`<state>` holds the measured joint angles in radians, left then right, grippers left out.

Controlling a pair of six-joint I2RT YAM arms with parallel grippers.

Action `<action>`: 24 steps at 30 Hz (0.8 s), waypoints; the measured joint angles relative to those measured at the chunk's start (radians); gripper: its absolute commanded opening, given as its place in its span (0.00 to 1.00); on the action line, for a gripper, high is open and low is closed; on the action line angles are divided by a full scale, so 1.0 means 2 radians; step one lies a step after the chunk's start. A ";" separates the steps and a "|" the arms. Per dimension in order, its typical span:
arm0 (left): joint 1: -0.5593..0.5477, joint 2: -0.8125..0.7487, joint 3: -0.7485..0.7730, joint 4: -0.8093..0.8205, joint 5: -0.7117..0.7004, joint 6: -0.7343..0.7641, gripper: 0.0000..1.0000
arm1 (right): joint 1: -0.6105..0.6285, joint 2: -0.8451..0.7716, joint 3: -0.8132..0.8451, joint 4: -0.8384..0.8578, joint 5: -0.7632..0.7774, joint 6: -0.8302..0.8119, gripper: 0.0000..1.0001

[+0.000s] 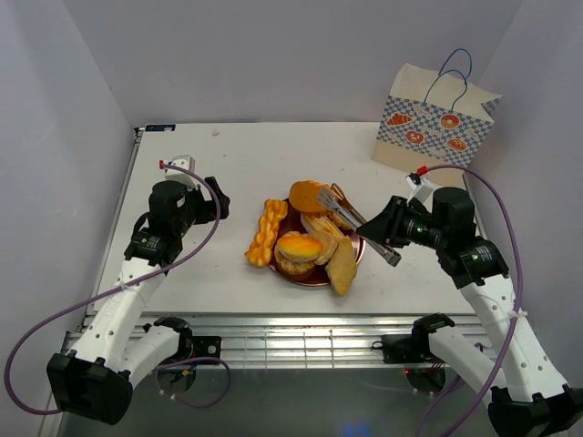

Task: Place the fake bread into the paper bag

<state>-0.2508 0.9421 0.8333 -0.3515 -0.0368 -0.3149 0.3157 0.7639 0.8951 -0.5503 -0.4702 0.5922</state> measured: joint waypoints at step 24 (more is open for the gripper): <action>0.000 0.000 0.000 0.000 0.011 0.000 0.98 | -0.013 0.194 0.354 -0.045 0.172 -0.077 0.18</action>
<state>-0.2508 0.9417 0.8333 -0.3515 -0.0143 -0.3153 0.2890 1.1522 1.6032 -0.6403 -0.1253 0.4374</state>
